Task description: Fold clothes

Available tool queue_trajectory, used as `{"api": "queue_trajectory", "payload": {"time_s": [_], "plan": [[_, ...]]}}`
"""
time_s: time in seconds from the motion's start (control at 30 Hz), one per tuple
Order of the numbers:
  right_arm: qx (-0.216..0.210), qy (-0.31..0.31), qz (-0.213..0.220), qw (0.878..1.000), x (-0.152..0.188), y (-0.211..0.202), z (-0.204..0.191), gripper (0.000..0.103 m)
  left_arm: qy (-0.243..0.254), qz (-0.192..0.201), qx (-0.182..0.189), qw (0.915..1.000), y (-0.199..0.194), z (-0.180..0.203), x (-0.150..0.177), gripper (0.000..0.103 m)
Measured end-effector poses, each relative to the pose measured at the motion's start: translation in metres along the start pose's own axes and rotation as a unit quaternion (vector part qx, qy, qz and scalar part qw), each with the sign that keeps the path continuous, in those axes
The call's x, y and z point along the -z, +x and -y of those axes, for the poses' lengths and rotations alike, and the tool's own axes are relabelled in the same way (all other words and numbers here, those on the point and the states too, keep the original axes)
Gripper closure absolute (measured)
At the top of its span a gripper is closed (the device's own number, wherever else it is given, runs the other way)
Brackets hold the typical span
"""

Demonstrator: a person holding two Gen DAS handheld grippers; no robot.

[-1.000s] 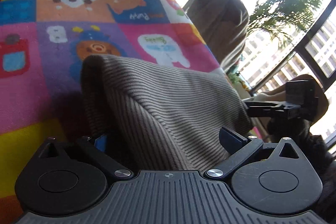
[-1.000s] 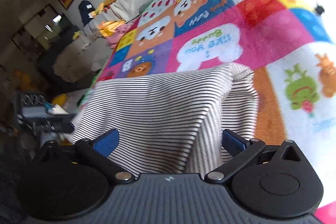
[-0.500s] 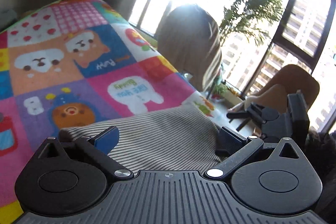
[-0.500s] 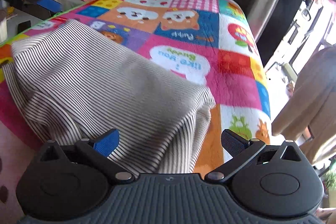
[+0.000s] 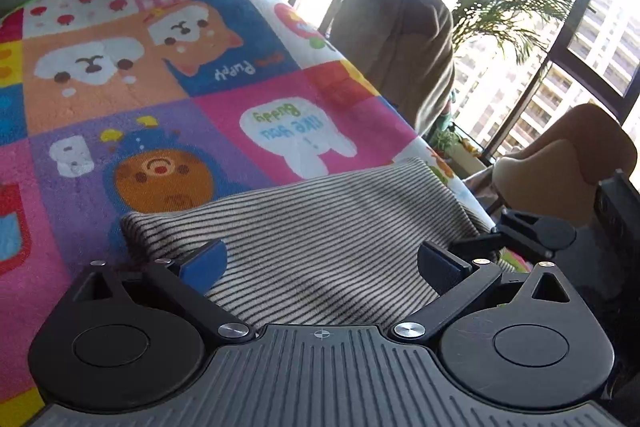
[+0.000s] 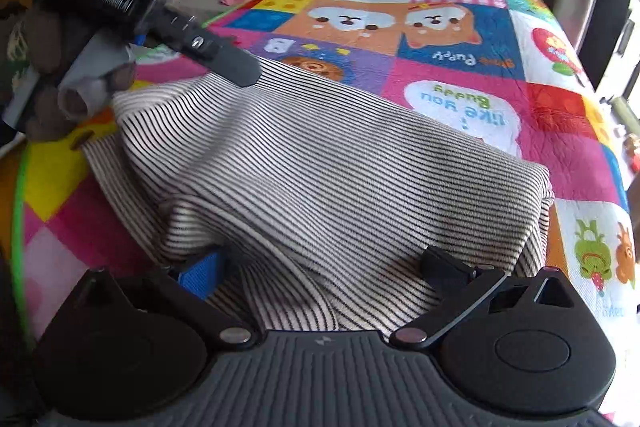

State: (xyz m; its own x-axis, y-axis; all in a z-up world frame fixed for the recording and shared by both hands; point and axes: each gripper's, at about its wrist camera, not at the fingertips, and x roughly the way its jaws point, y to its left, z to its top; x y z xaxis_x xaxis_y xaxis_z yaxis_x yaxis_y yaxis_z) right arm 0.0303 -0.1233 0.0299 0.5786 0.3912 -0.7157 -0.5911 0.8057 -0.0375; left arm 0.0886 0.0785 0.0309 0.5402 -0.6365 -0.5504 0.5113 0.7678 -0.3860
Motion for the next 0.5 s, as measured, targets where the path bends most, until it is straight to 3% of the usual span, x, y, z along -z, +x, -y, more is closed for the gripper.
{"api": "queue_trajectory", "payload": {"time_s": [0.03, 0.17, 0.27, 0.33, 0.47, 0.5], "plan": [[-0.012, 0.01, 0.01, 1.0, -0.004, -0.008, 0.008, 0.0, 0.001, 0.004, 0.001, 1.0, -0.004, 0.0, -0.001, 0.0], [0.018, 0.075, 0.059, 0.995, -0.026, -0.024, 0.05, 0.0, -0.011, 0.003, 0.028, 0.9995, -0.01, -0.002, 0.001, 0.0], [0.011, 0.16, 0.088, 0.983, -0.035, -0.016, 0.087, 0.0, -0.003, -0.012, 0.042, 0.9991, -0.011, 0.001, 0.01, 0.0], [-0.023, 0.209, 0.091, 0.973, -0.036, 0.001, 0.106, 0.0, 0.013, -0.025, 0.036, 0.9989, -0.01, 0.005, 0.019, 0.0], [-0.035, 0.258, 0.055, 0.964, -0.023, 0.046, 0.122, 0.0, 0.042, -0.032, 0.022, 0.9983, -0.009, 0.009, 0.03, 0.0], [-0.027, 0.242, 0.059, 0.968, -0.024, 0.046, 0.116, 0.0, 0.045, -0.034, 0.019, 0.9982, -0.008, 0.01, 0.029, 0.0]]}}
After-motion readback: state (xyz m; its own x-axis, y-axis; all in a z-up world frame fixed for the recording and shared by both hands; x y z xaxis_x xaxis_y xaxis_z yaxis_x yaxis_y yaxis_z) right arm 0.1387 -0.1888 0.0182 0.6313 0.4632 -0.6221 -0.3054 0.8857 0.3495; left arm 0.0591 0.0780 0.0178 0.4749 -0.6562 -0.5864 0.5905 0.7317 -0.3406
